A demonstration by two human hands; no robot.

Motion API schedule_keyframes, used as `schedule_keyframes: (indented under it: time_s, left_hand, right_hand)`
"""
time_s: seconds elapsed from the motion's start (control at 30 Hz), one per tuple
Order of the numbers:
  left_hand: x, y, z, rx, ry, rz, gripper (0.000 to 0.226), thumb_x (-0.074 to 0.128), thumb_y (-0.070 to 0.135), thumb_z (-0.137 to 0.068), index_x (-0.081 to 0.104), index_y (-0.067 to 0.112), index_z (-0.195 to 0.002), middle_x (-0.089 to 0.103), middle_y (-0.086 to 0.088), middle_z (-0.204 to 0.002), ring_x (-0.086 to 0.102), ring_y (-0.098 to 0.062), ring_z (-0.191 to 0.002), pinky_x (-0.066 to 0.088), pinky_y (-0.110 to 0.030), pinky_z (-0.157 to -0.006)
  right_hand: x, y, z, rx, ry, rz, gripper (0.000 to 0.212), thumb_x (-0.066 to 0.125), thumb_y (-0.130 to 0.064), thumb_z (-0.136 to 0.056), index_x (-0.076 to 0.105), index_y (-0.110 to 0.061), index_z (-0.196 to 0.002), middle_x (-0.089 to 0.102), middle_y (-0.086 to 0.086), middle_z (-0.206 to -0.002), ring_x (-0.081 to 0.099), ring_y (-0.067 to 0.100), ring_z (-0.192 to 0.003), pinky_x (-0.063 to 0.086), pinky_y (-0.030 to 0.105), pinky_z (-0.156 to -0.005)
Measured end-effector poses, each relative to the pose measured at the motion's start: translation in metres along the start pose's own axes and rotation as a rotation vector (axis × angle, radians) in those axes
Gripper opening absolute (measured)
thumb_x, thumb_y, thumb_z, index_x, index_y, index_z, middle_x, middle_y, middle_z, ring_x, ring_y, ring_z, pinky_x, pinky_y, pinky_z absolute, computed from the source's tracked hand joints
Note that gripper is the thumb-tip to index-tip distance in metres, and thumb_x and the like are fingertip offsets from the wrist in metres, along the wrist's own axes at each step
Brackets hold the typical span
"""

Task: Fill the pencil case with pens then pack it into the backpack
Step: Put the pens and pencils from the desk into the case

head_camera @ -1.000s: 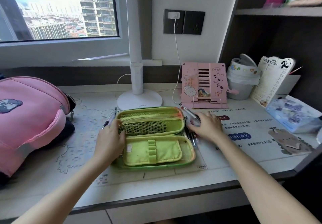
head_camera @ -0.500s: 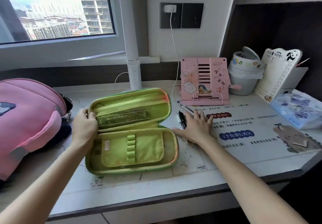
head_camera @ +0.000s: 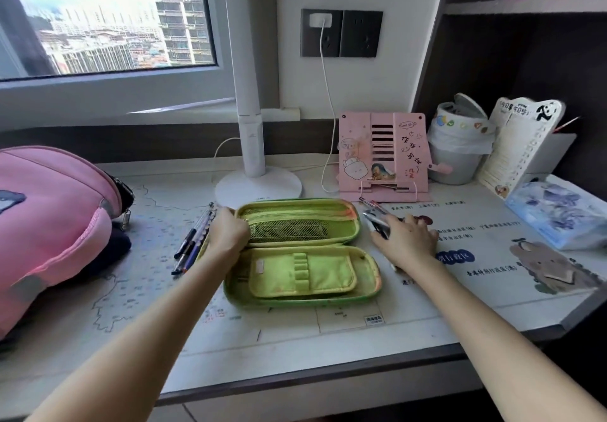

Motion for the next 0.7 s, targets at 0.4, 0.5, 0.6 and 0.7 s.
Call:
schedule_keyframes:
  time_s: [0.4, 0.5, 0.6, 0.7]
  left_hand:
    - [-0.025, -0.007, -0.001, 0.253, -0.117, -0.151, 0.037, 0.059, 0.017, -0.085, 0.053, 0.008, -0.12, 0.063, -0.016, -0.114, 0.059, -0.028, -0.099, 0.044, -0.032, -0.074]
    - [-0.035, -0.005, 0.021, 0.483, -0.053, -0.206, 0.031, 0.064, 0.017, -0.082, 0.059, 0.011, -0.112, 0.064, -0.012, -0.107, 0.057, -0.025, -0.098, 0.047, -0.035, -0.081]
    - [-0.046, -0.002, 0.05, 0.691, -0.035, -0.185, 0.016, 0.07, 0.021, -0.078, 0.069, 0.014, -0.093, 0.065, -0.002, -0.091, 0.056, -0.016, -0.082, 0.047, -0.029, -0.073]
    - [-0.044, 0.005, 0.079, 0.517, -0.425, 0.047, 0.027, 0.062, 0.04, -0.079, 0.069, 0.018, -0.095, 0.069, 0.006, -0.091, 0.063, -0.004, -0.08, 0.05, -0.015, -0.07]
  right_hand:
    - [-0.026, -0.007, -0.005, -0.025, 0.273, -0.583, 0.019, 0.059, -0.028, -0.089, 0.069, -0.013, -0.094, 0.069, 0.008, -0.089, 0.055, 0.019, -0.062, 0.032, 0.022, -0.048]
    - [-0.053, -0.026, 0.017, -0.276, 0.34, -0.773, 0.015, 0.061, -0.026, -0.088, 0.07, -0.015, -0.094, 0.07, 0.001, -0.076, 0.062, 0.014, -0.063, 0.048, 0.03, -0.052]
    - [-0.061, -0.05, 0.046, -0.437, 0.153, -0.826, 0.011, 0.061, -0.028, -0.087, 0.07, -0.022, -0.091, 0.062, -0.011, -0.059, 0.053, 0.001, -0.047, 0.039, 0.018, -0.043]
    - [-0.056, -0.08, 0.071, -0.313, -0.134, -1.344, 0.012, 0.054, -0.02, -0.091, 0.064, -0.013, -0.089, 0.069, 0.0, -0.07, 0.066, 0.011, -0.064, 0.053, 0.022, -0.057]
Point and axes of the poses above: each hand's wrist, its own z-axis away from the middle knuckle, its own x-axis out of the palm, y = z × x, the point moved 2 cm from there along -z, towards the middle knuckle
